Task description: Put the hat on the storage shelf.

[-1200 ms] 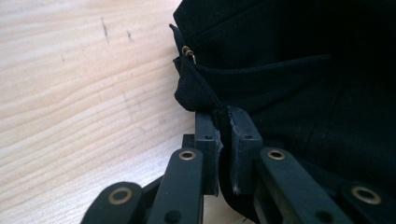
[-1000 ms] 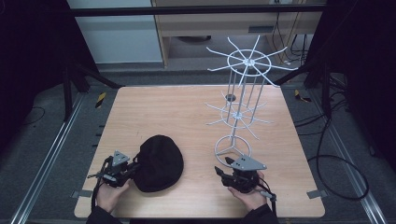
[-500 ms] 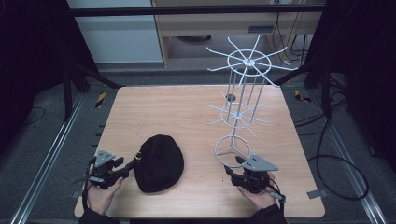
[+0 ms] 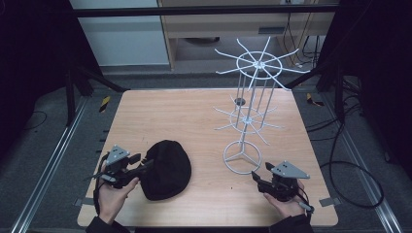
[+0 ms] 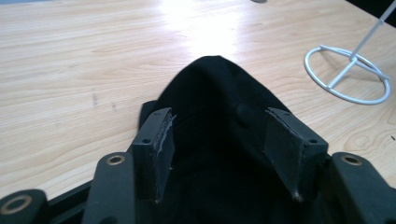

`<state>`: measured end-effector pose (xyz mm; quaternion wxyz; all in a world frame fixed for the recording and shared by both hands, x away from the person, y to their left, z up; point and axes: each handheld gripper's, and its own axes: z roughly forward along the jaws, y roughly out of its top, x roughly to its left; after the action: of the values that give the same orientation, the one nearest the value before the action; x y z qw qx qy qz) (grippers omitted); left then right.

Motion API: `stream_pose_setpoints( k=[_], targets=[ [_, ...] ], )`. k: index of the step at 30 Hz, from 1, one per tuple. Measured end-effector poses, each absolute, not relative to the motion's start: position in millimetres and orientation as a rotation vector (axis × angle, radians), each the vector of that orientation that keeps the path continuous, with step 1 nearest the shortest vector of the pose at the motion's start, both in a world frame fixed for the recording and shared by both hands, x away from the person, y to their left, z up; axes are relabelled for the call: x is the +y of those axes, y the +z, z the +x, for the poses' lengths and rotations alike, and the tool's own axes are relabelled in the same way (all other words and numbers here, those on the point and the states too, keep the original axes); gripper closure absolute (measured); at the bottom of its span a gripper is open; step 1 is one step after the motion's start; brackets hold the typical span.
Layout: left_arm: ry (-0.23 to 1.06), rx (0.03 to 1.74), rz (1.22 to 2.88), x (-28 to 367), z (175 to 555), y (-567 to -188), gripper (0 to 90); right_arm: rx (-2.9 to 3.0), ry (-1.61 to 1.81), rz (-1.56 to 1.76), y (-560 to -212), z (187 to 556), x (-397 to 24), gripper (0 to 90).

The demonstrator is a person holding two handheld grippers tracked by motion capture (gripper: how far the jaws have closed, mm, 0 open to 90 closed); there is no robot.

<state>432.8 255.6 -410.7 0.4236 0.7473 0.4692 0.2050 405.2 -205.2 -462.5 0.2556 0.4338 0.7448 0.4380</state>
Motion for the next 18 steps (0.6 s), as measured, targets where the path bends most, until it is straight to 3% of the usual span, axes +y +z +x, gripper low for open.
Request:
stream_pose_setpoints(
  k=[12,18],
  targets=[
    [0.453,1.213,1.951,228.0,465.1,-427.9,49.3,2.023,1.148,1.197,-467.5,407.0,-213.3,37.2],
    [0.364,1.266,1.989,226.8,476.0,-445.7,60.2,2.031,1.135,1.197,-469.5,408.8,-214.1,37.2]
  ],
)
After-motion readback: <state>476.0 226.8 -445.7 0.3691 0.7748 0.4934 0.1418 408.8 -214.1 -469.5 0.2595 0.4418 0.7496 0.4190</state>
